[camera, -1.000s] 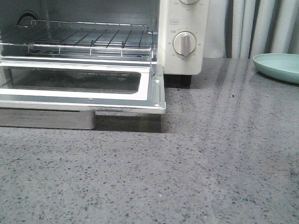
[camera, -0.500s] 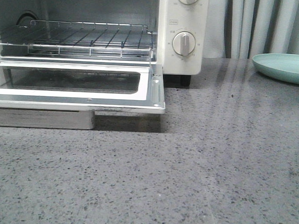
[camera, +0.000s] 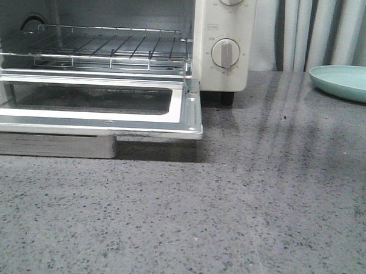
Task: Put bread in oven
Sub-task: 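Carry the croissant with the right gripper into the open oven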
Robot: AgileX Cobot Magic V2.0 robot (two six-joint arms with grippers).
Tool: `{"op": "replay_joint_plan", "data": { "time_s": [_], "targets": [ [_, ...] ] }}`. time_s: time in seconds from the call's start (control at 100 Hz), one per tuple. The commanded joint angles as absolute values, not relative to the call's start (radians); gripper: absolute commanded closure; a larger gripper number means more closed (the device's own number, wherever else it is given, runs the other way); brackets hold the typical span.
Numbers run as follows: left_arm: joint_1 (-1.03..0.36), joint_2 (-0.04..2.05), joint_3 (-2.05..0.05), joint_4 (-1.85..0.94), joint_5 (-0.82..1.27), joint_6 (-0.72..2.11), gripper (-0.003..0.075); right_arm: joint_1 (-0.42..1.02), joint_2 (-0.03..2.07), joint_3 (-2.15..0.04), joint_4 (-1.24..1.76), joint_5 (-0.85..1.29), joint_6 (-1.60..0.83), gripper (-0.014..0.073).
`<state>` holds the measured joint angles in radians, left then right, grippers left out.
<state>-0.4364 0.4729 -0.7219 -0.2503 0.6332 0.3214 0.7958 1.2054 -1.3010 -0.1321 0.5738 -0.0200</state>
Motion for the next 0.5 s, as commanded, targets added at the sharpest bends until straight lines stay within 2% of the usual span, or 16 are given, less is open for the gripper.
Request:
{"op": "replay_joint_plan", "data": {
  "time_s": [0.0, 0.21, 0.49],
  "targets": [
    [-0.435, 0.478, -0.752, -0.269, 0.559, 0.324, 0.0741, 0.814, 1.220, -1.327, -0.151, 0.527, -0.026, 0.0664],
    [-0.435, 0.478, -0.752, -0.271, 0.557, 0.324, 0.0741, 0.816, 1.323, -1.327, -0.151, 0.526, -0.026, 0.0664],
    [-0.435, 0.478, -0.752, -0.271, 0.557, 0.324, 0.0741, 0.814, 1.463, -1.329, -0.184, 0.420, -0.026, 0.0664]
  ]
}}
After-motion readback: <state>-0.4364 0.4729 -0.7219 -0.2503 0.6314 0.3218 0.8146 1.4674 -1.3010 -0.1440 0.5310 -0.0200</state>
